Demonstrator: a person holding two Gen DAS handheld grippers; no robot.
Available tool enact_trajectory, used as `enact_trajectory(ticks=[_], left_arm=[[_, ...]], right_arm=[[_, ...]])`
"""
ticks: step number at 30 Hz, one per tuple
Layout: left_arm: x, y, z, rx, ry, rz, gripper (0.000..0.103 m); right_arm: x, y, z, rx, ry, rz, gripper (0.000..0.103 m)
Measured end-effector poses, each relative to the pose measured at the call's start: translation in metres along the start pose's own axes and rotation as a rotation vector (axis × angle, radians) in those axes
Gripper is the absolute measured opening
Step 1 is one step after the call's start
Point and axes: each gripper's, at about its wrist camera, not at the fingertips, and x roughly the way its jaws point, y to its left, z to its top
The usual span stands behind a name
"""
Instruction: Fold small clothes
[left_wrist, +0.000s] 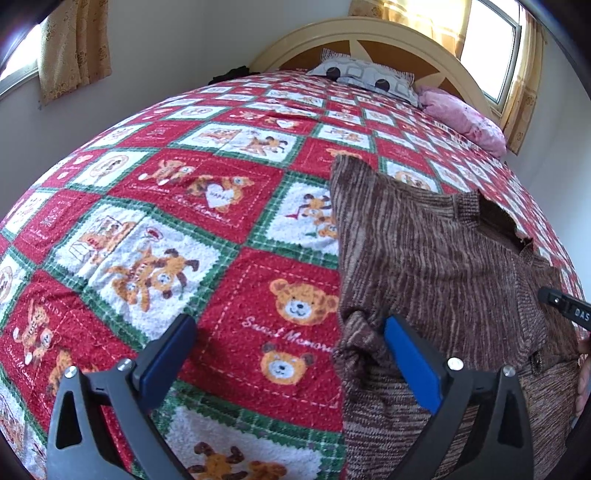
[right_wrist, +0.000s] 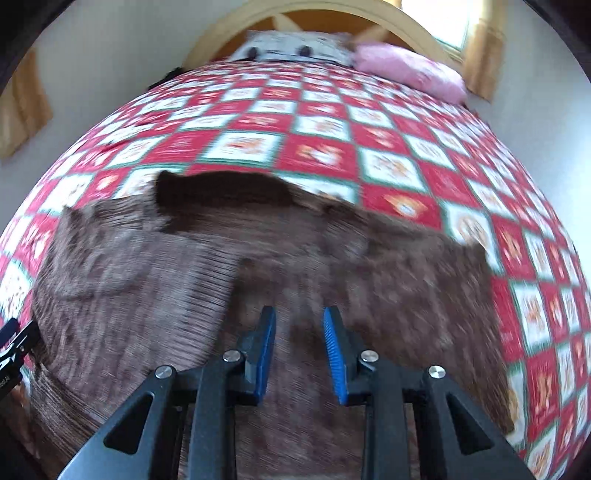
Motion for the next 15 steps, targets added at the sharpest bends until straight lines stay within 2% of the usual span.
enact_trajectory(ticks=[2,3,6,8,11,13,14,15], left_arm=[[0.0,0.0,0.0,-0.004,-0.001,-0.005,0.103],[0.0,0.001,0.0,-0.007,-0.003,-0.008,0.103],[-0.001,0.002,-0.001,-0.014,-0.007,-0.015,0.103],[-0.001,0.003,-0.001,-0.015,-0.008,-0.017,0.103],[-0.001,0.003,-0.001,-0.016,-0.009,-0.018,0.103],[-0.002,0.003,-0.001,-0.018,-0.01,-0.02,0.103],[-0.003,0.003,-0.002,-0.018,-0.01,-0.02,0.103],[-0.003,0.003,-0.002,-0.017,-0.01,-0.018,0.103]], right_arm=[[-0.009,-0.011,-0.008,0.048,-0.009,0.089,0.029],[-0.016,-0.013,-0.012,0.068,-0.018,0.167,0.031],[-0.033,-0.002,-0.022,0.055,-0.033,0.343,0.066],[-0.038,0.014,-0.026,0.019,-0.024,0.41,0.066],[-0.034,0.033,-0.029,-0.01,0.013,0.36,0.066],[-0.026,0.036,-0.031,0.002,0.035,0.363,0.065],[-0.024,0.037,-0.033,0.002,0.039,0.354,0.062],[-0.021,0.039,-0.035,-0.004,0.046,0.345,0.042]])
